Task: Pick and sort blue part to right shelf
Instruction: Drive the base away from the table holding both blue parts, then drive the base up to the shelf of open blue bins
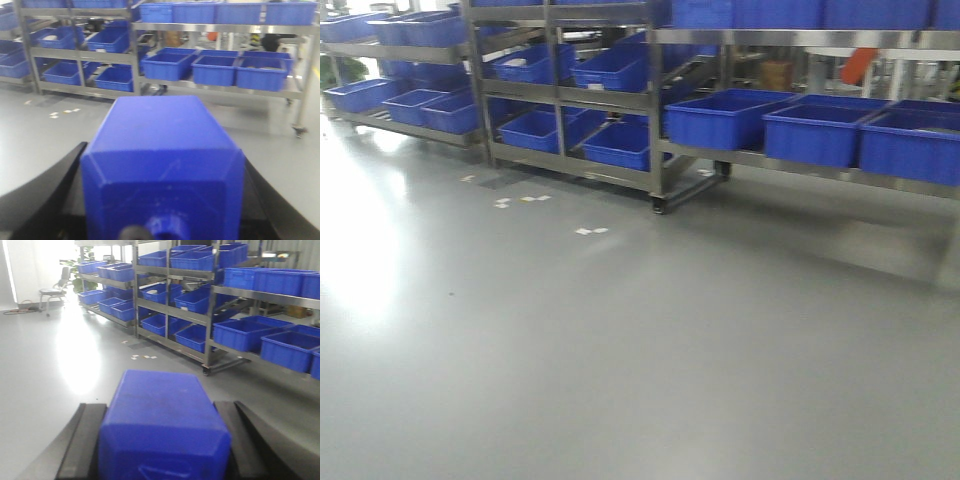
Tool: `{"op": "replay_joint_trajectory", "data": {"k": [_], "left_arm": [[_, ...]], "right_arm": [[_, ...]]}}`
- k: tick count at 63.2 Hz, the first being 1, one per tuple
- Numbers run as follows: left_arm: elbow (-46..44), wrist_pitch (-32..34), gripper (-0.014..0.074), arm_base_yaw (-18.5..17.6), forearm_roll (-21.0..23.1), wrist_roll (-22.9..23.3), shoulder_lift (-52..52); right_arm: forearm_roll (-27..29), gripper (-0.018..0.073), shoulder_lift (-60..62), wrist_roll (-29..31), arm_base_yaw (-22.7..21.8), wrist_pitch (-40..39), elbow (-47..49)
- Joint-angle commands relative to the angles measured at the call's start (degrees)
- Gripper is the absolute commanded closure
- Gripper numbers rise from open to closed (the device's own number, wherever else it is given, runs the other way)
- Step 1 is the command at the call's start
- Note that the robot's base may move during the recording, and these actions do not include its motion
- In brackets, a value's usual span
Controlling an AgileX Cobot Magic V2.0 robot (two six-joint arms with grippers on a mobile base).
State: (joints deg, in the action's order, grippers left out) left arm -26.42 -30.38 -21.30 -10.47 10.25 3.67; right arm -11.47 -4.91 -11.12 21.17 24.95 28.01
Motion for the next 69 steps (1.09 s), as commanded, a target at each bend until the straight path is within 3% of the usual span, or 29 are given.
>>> {"op": "replay_joint_trajectory", "data": {"k": [1, 69], "left_arm": [[-1.6, 5.21, 0.0316, -0.43, -0.22, 0.61, 0.84], [-1.6, 5.21, 0.0316, -0.21, -0.22, 0.61, 0.84]], "right_arm": [[-1.13, 0.0283, -1.08, 0.46, -0.14, -5.34, 1.73], [-1.13, 0.0283, -1.08, 0.46, -0.14, -5.34, 1.73]]}}
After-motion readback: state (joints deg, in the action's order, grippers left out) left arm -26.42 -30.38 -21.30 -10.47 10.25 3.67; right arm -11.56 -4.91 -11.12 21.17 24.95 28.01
